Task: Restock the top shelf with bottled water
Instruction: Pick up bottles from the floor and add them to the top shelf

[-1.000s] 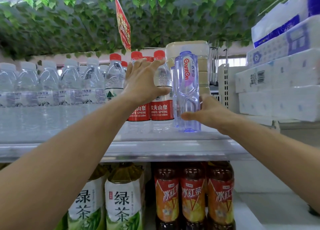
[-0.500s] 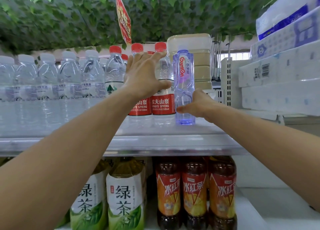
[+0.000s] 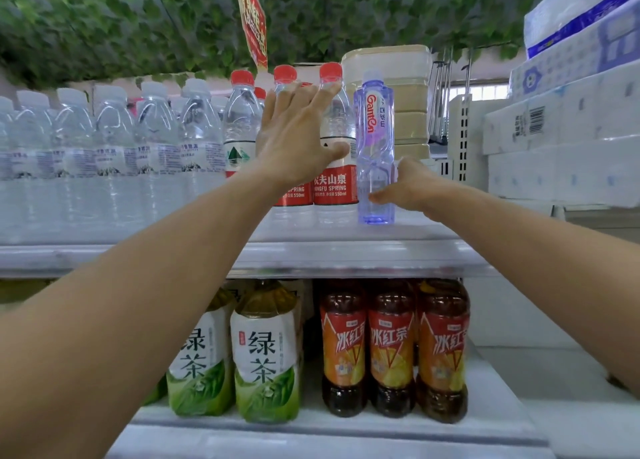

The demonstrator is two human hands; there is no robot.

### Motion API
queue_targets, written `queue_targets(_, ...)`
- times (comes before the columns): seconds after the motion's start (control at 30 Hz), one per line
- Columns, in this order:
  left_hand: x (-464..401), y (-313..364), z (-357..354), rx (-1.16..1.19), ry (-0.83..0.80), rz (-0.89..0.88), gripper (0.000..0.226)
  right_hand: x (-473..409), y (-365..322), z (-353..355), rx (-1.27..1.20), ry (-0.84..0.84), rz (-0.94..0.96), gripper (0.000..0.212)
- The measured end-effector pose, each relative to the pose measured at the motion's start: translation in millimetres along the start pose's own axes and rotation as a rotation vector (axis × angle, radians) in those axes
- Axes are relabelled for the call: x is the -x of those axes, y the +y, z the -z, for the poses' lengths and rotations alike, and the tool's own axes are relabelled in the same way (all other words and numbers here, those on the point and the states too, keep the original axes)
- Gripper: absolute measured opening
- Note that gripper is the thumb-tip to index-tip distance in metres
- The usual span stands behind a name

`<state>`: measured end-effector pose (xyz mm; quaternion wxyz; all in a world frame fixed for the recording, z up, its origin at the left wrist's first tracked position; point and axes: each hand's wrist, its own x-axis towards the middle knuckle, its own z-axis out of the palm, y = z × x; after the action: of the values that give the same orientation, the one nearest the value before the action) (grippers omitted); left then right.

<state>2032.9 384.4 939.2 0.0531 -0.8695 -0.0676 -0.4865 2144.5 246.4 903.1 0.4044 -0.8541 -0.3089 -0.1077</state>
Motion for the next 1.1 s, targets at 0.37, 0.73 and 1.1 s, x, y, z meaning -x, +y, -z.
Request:
queue_targets(0.37, 123, -3, 4, 0.19, 0.159, 0.028, 0.039, 113, -3, -34, 0.223, 0.464, 0.493, 0.028)
queue_targets(0.73, 324, -64, 3, 0.408, -0.218, 0.167, 0.028, 247, 46, -149, 0.303, 0.148, 0.363, 0.031)
queue_targets(1.1, 560, -117, -68, 0.532, -0.91, 0.69, 0.008, 371, 149, -317, 0.235, -0.506, -0.11, 0.03)
